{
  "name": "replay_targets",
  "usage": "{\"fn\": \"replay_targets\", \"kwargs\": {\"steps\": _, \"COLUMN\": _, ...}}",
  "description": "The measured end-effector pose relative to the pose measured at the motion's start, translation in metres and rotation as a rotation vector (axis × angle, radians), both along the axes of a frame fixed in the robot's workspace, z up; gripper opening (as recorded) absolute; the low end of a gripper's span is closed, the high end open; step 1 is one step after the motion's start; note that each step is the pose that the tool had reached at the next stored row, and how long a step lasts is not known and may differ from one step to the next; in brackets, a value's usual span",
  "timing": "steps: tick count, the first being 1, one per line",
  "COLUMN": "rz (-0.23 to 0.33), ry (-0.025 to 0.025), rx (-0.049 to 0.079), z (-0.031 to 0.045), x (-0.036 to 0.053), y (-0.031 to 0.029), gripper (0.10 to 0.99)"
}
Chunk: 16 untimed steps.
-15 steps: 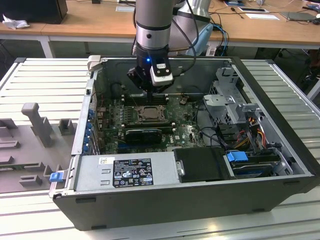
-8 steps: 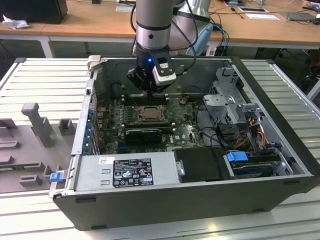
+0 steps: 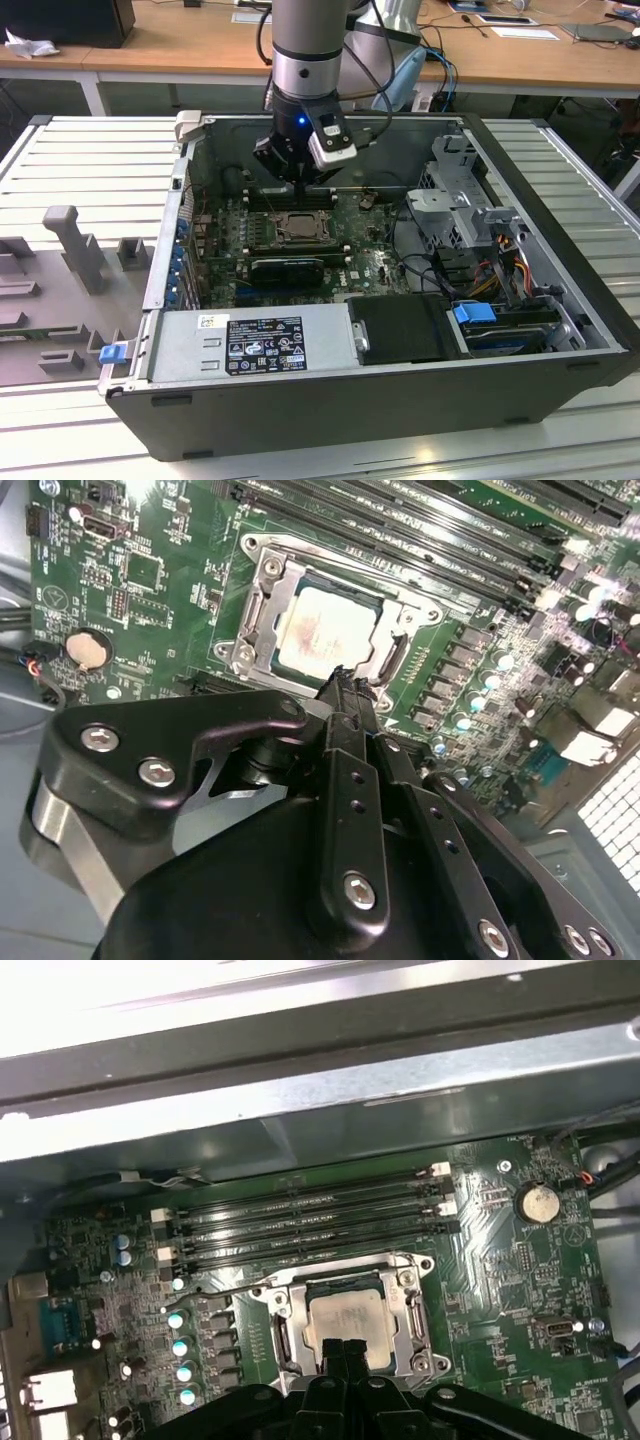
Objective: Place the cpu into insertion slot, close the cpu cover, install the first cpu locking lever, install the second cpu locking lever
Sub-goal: 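Install the first cpu locking lever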
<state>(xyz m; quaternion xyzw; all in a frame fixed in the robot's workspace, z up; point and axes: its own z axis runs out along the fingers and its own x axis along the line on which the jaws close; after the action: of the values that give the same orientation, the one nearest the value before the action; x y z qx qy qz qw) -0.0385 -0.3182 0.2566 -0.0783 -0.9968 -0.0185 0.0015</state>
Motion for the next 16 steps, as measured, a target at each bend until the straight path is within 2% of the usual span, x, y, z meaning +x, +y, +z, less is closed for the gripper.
{"fn": "replay_targets", "kwargs": {"steps": 10, "rz": 0.101, "ry": 0.0000, "rx": 0.000, "z": 0.0000, "x": 0.0000, "y": 0.0000, "gripper": 0.106}}
{"fn": "replay_targets", "kwargs": {"steps": 16, "rz": 0.142, "ry": 0.0001, "rx": 0.000, "z": 0.0000, "x": 0.0000, "y": 0.0000, "gripper": 0.106}}
